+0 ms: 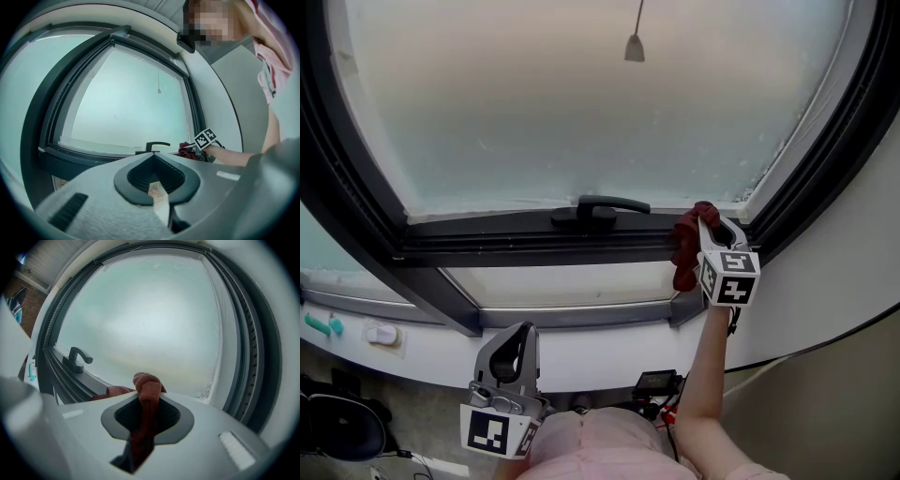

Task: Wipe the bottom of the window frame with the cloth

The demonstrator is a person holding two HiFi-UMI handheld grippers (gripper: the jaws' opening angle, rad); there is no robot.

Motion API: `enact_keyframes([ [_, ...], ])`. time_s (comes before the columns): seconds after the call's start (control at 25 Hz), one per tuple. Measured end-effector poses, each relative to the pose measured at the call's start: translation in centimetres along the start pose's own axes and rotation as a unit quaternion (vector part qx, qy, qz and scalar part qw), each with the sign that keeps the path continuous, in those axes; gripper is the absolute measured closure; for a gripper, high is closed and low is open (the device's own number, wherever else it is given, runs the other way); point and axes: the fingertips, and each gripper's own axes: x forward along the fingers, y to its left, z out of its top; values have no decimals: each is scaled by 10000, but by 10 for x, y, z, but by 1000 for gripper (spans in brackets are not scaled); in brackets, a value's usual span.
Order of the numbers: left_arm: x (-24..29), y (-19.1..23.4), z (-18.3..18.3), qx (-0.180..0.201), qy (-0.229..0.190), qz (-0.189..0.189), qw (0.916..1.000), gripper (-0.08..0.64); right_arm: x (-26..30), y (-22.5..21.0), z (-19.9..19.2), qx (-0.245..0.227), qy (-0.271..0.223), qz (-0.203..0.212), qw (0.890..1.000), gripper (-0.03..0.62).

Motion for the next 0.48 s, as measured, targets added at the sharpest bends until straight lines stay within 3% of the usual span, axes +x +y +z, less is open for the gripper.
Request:
enact_keyframes([
  [0.48, 6, 5, -2, -43, -1, -13, 10000, 561, -3, -49, -14, 260, 100, -460, 9986, 528],
])
